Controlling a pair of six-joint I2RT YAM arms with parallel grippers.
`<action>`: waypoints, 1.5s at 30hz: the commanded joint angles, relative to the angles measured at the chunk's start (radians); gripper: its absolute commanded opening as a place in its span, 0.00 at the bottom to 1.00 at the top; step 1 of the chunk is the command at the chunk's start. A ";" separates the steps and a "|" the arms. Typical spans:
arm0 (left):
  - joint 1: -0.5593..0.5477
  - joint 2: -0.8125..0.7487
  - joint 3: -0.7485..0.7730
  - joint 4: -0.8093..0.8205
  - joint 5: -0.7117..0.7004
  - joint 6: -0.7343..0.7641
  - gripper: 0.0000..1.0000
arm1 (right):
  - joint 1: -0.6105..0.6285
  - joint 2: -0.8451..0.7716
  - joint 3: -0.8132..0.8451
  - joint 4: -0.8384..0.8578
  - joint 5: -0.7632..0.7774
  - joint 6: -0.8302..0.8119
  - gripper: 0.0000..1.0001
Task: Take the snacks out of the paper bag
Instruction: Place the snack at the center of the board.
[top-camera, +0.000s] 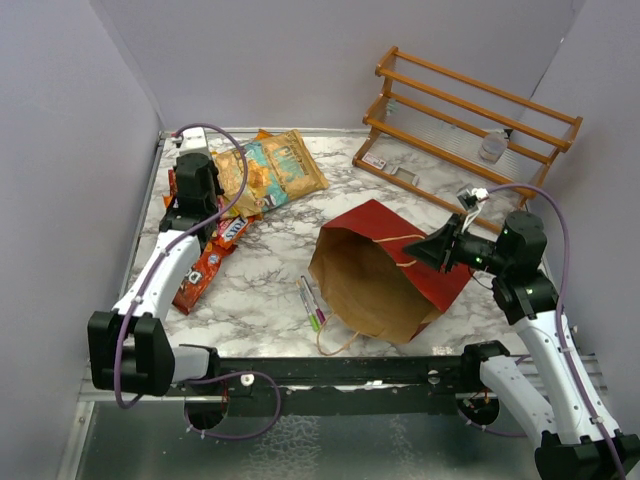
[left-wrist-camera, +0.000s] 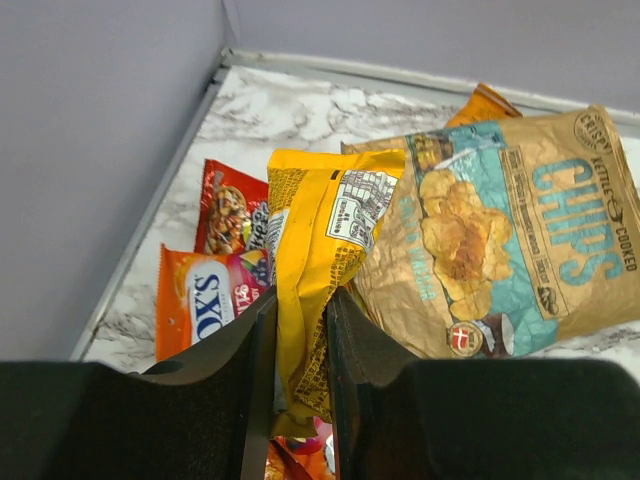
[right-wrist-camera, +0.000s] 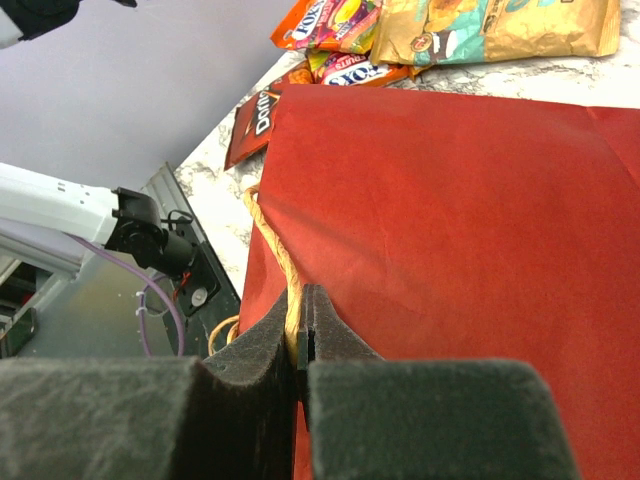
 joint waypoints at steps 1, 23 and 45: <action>0.054 0.072 0.039 -0.029 0.155 -0.064 0.27 | 0.004 -0.009 -0.015 -0.006 0.023 -0.001 0.01; 0.193 0.493 0.232 -0.138 0.478 -0.086 0.52 | 0.004 -0.002 0.006 -0.051 -0.023 -0.055 0.01; 0.110 -0.093 -0.074 0.000 0.759 -0.267 0.93 | 0.017 0.007 -0.082 0.042 -0.299 0.096 0.01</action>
